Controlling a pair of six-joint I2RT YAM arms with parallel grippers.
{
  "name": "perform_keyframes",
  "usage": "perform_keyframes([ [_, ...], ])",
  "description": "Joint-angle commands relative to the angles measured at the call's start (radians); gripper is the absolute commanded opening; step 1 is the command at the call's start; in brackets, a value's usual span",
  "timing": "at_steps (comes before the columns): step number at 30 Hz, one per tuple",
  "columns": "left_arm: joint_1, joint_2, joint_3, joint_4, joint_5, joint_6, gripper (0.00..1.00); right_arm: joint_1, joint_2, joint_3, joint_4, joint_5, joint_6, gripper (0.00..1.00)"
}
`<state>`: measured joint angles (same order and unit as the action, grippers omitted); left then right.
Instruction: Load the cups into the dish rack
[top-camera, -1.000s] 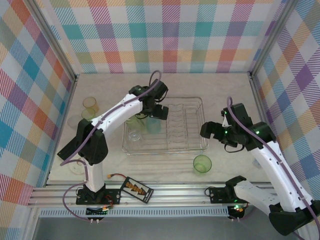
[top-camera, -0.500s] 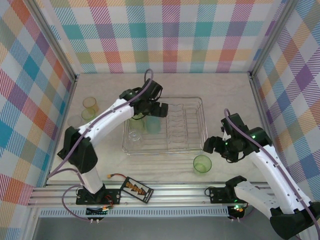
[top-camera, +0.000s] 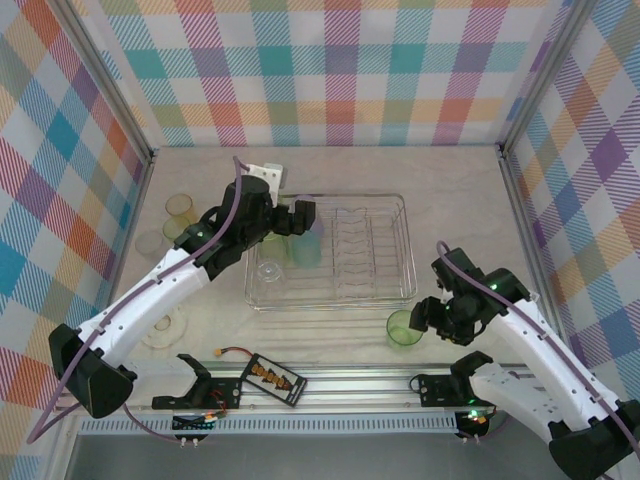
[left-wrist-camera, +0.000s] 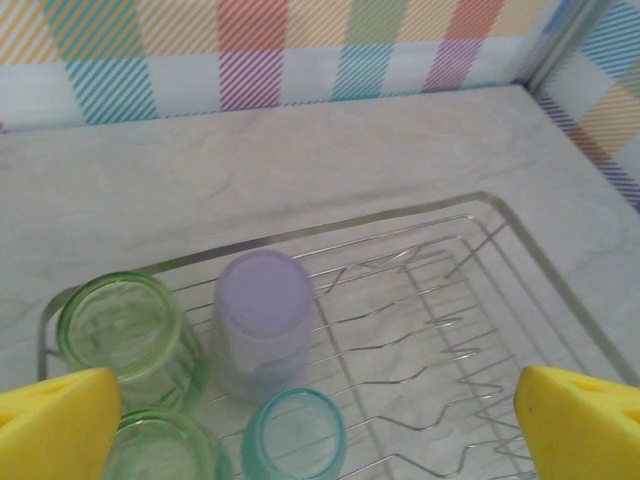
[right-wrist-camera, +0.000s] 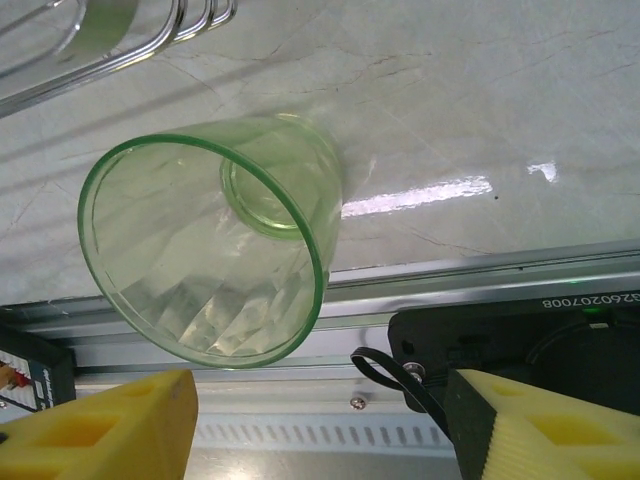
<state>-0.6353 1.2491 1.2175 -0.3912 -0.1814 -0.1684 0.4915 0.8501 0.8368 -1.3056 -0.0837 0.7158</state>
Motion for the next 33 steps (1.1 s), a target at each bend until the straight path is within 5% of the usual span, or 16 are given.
perform_keyframes([
  [1,0.026,-0.015,0.016,-0.079,-0.026,-0.017,1.00,0.012,0.010,-0.025,0.023,-0.004,0.028,0.65],
  [12,0.040,-0.255,-0.215,-0.004,-0.096,-0.100,1.00,0.024,0.108,-0.082,0.133,0.053,0.026,0.48],
  [33,0.040,-0.275,-0.258,-0.027,0.012,-0.115,1.00,0.070,0.225,-0.075,0.175,0.110,0.013,0.30],
])
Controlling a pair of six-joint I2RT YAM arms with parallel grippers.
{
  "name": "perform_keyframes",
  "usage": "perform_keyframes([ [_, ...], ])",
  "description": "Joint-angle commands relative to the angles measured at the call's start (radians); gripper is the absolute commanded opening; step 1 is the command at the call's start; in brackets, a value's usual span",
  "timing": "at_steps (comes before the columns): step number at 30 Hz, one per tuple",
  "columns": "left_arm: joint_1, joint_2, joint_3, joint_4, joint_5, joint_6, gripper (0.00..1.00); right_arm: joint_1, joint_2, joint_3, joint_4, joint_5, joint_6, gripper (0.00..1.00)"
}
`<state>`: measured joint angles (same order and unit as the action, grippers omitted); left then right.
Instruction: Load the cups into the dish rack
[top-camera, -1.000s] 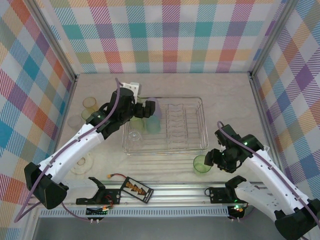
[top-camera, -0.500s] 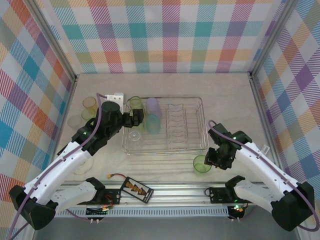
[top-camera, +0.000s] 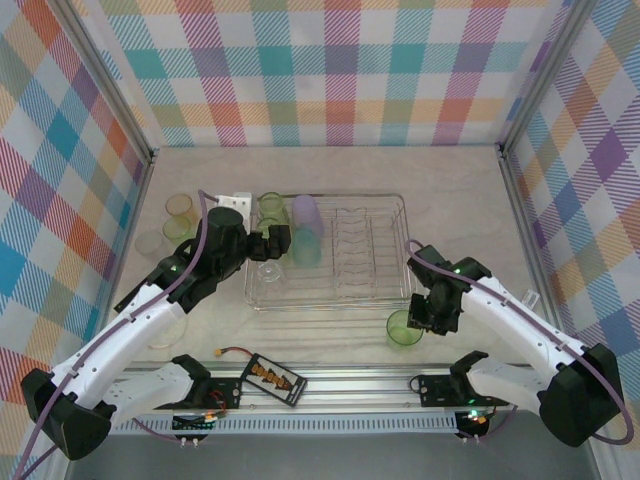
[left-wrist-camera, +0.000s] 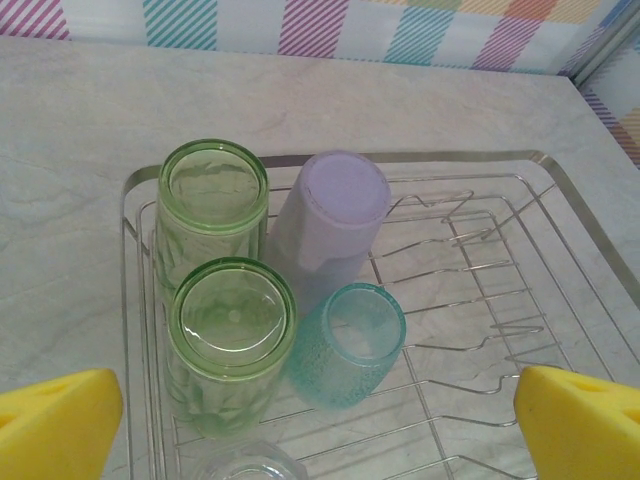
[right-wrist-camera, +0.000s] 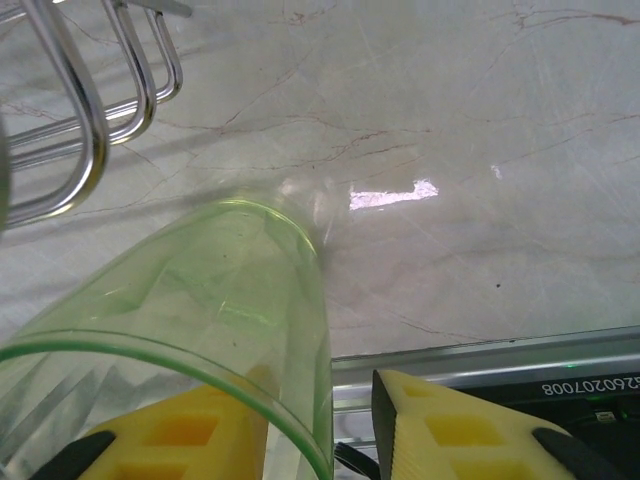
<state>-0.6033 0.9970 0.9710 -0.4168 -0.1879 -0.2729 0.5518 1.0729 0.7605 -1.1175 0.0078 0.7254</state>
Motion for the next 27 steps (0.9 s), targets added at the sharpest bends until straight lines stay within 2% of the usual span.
perform_keyframes([
  [1,0.009,-0.026,-0.014,-0.003,0.018,-0.011,1.00,0.012,0.003,0.003,-0.019,0.021,0.003,0.29],
  [13,0.008,-0.083,-0.053,-0.008,0.024,0.009,1.00,0.024,-0.008,0.016,-0.082,0.033,-0.002,0.11],
  [17,0.008,-0.099,-0.048,-0.026,0.031,0.009,1.00,0.026,-0.043,0.053,-0.156,0.031,-0.010,0.00],
  [19,0.008,-0.107,-0.036,-0.035,0.043,0.009,1.00,0.027,-0.079,0.080,-0.207,0.018,-0.025,0.00],
  [22,0.008,-0.124,-0.023,-0.018,0.120,0.020,1.00,0.014,-0.149,0.121,-0.235,-0.056,-0.097,0.00],
  [25,0.008,-0.134,-0.004,0.032,0.246,0.011,1.00,-0.019,-0.174,0.186,-0.228,-0.213,-0.188,0.00],
  [27,0.008,-0.135,0.006,0.084,0.367,0.017,1.00,-0.030,-0.164,0.251,-0.221,-0.313,-0.235,0.00],
])
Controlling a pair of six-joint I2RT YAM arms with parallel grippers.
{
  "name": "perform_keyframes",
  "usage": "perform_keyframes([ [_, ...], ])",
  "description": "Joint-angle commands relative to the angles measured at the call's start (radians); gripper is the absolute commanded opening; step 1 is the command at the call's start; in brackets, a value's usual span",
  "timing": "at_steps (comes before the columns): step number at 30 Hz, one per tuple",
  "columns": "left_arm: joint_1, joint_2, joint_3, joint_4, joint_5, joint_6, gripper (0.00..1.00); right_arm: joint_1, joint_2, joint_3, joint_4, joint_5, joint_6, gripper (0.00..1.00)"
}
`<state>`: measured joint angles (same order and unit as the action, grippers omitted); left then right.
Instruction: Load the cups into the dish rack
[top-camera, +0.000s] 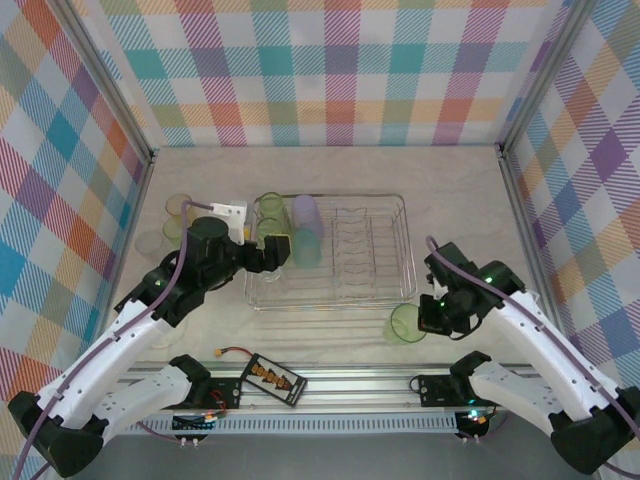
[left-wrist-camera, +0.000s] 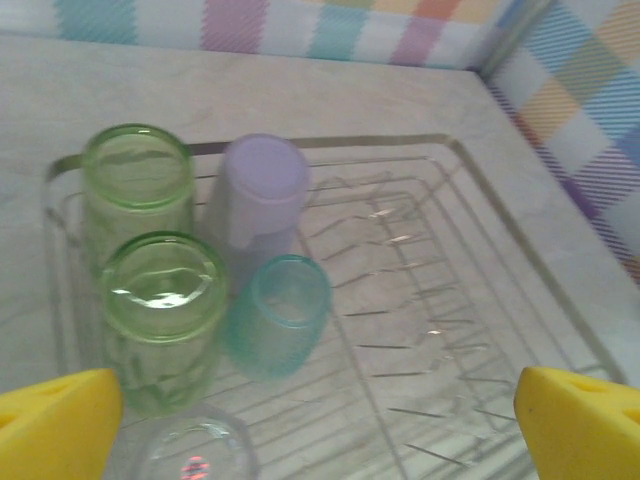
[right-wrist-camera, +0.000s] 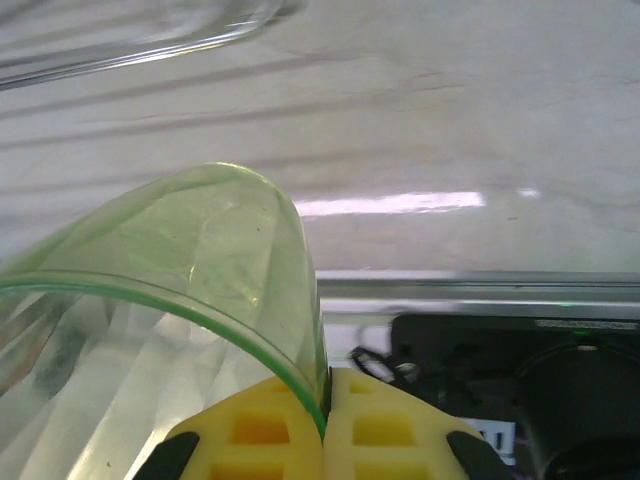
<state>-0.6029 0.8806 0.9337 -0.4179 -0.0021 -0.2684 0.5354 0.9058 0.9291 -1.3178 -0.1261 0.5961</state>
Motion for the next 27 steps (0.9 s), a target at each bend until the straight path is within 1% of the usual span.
perform_keyframes([
  [1,0.008,-0.018,0.043,0.122,0.250,0.016,1.00,-0.015,0.011,0.126,-0.009,-0.218,-0.132,0.00],
  [3,0.008,-0.020,0.027,0.229,0.394,0.033,1.00,-0.022,0.004,0.186,0.044,-0.285,-0.156,0.00],
  [5,0.007,-0.018,0.004,0.335,0.520,0.035,1.00,-0.055,0.013,0.223,0.126,-0.428,-0.180,0.00],
  [8,0.005,-0.001,-0.005,0.416,0.652,0.057,1.00,-0.102,0.060,0.243,0.276,-0.624,-0.171,0.00],
  [10,0.002,0.012,0.005,0.439,0.706,0.079,1.00,-0.129,0.101,0.249,0.372,-0.731,-0.158,0.00],
  [12,0.000,0.029,0.017,0.437,0.744,0.117,1.00,-0.161,0.146,0.257,0.477,-0.823,-0.136,0.00],
  [14,-0.001,0.047,0.018,0.443,0.788,0.168,1.00,-0.188,0.199,0.274,0.545,-0.895,-0.129,0.00],
  [17,-0.007,0.072,0.018,0.437,0.818,0.242,1.00,-0.207,0.292,0.336,0.563,-0.962,-0.151,0.00],
  [23,-0.009,0.158,0.066,0.369,0.847,0.355,0.99,-0.207,0.416,0.426,0.593,-1.044,-0.161,0.00],
  [25,-0.009,0.184,0.076,0.373,0.855,0.365,0.98,-0.207,0.435,0.429,0.624,-1.062,-0.147,0.00],
  [27,-0.009,0.206,0.084,0.389,0.855,0.368,0.93,-0.204,0.445,0.420,0.672,-1.083,-0.120,0.00],
])
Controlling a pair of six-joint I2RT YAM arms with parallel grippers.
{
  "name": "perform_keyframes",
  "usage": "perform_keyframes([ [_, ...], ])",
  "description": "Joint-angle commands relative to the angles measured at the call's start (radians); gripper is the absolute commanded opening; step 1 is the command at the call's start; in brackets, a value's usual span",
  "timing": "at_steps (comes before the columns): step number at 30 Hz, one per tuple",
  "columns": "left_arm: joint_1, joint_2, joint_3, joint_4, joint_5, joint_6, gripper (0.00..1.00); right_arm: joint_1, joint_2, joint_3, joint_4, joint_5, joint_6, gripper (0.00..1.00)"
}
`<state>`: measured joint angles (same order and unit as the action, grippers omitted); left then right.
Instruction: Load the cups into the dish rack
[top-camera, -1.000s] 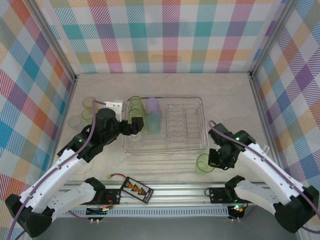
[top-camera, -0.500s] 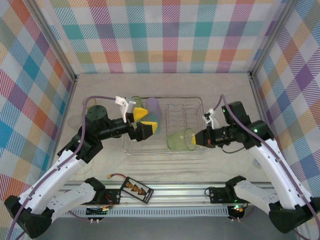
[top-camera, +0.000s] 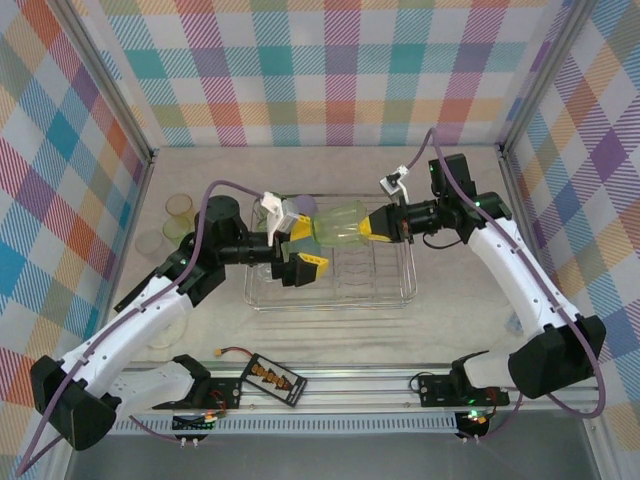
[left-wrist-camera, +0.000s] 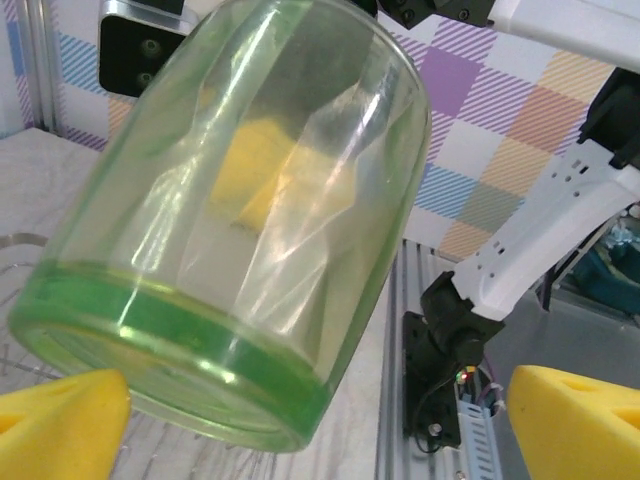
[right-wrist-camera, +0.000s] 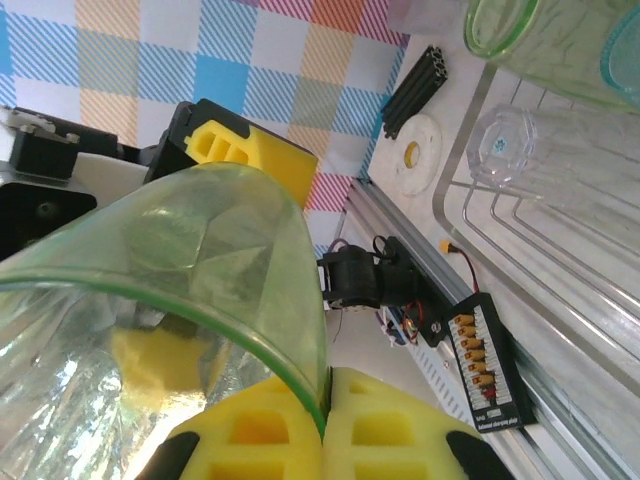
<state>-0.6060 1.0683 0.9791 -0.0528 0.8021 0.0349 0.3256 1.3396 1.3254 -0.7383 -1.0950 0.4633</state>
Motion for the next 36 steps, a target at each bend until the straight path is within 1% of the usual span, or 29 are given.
perform_keyframes([
  [1,-0.006,0.026,0.039,0.038,0.048,0.065,0.93,0.006,0.012,0.015,0.122,-0.120,0.029,0.00],
  [2,-0.006,0.031,0.038,0.057,0.044,0.063,0.90,0.008,0.013,0.009,0.142,-0.130,0.039,0.00],
  [6,-0.006,0.026,0.000,0.189,-0.003,0.036,0.89,0.015,0.024,0.005,0.156,-0.155,0.036,0.00],
  [11,-0.016,0.017,-0.070,0.356,0.009,0.046,0.86,0.024,0.036,0.009,0.173,-0.167,0.038,0.00],
  [15,-0.040,0.015,-0.089,0.371,0.009,0.091,0.86,0.034,0.048,0.017,0.185,-0.174,0.037,0.00],
  [19,-0.045,-0.003,-0.119,0.429,-0.015,0.079,0.87,0.038,0.065,0.022,0.175,-0.179,0.018,0.00],
  [23,-0.044,-0.023,-0.129,0.421,-0.037,0.082,0.89,0.034,0.078,0.039,0.128,-0.170,-0.029,0.00],
  [25,-0.044,-0.036,-0.134,0.406,-0.044,0.081,0.91,0.026,0.089,0.057,0.088,-0.163,-0.054,0.00],
  [28,-0.043,-0.047,-0.130,0.377,-0.046,0.069,1.00,0.015,0.096,0.076,0.083,-0.166,-0.060,0.00],
  [32,-0.039,-0.053,-0.132,0.372,-0.059,0.030,1.00,0.009,0.105,0.104,0.075,-0.174,-0.070,0.00],
  [36,-0.025,-0.047,-0.116,0.370,-0.020,0.016,1.00,0.006,0.101,0.119,0.079,-0.196,-0.084,0.00],
])
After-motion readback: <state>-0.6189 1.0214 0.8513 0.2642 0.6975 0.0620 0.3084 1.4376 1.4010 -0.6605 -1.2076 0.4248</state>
